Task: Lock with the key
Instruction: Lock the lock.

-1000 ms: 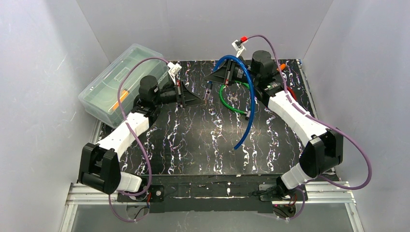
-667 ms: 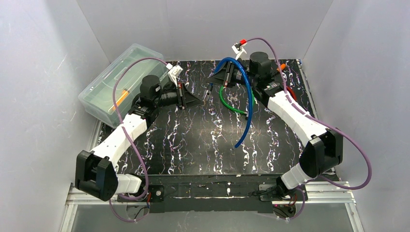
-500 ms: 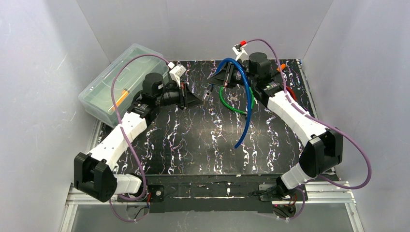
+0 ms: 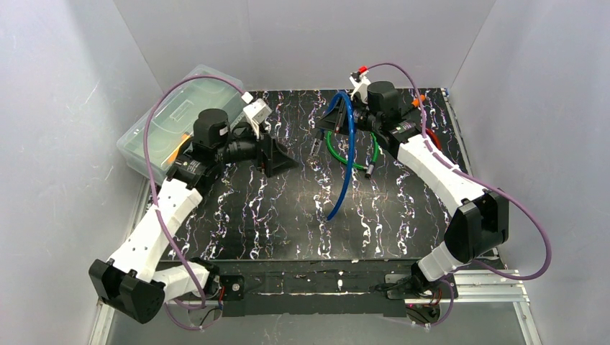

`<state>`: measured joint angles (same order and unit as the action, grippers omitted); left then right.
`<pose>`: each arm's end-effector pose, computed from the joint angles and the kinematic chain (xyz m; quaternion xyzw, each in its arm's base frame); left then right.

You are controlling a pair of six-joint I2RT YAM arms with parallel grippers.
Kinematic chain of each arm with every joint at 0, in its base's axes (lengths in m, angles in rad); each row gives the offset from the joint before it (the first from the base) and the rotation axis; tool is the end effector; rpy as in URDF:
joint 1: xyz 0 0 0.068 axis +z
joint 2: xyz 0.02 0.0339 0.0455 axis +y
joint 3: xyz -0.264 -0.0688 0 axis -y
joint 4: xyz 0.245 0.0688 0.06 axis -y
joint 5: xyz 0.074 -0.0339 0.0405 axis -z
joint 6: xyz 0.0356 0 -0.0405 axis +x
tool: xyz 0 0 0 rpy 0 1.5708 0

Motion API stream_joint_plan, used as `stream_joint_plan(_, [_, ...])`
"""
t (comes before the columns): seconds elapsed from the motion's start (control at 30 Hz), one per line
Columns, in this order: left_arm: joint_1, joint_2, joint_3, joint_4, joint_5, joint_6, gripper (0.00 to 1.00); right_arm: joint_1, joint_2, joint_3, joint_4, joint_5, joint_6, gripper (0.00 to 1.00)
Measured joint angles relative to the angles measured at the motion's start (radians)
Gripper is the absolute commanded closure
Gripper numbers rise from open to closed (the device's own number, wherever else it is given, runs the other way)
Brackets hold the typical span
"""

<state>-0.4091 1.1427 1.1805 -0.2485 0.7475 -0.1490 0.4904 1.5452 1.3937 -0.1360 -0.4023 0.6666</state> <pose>0.2205 -0.1220 0.4020 0.3215 0.6880 -0.4342 0.4846 0.3171 0.1851 0.3695 -0.0501 0.7924 0.4547 0.4035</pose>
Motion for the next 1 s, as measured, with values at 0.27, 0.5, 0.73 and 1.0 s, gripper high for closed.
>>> stream_joint_plan(0.27, [-0.208,0.034,0.005,-0.019,0.053,0.063,0.23,0.000,0.000,0.000,-0.053,0.060,-0.042,0.99])
stream_joint_plan(0.5, [-0.327,0.055,-0.031,-0.021,0.035,0.109,0.38,0.000,0.001,0.000,-0.064,0.081,-0.050,0.99])
stream_joint_plan(0.73, [-0.342,0.047,-0.131,-0.021,-0.014,0.140,0.69,-0.001,0.001,0.000,-0.077,0.085,-0.054,0.99])
stream_joint_plan(1.0, [-0.342,0.030,-0.185,-0.008,-0.068,0.201,0.97,-0.011,0.001,0.000,-0.079,0.082,-0.051,0.99])
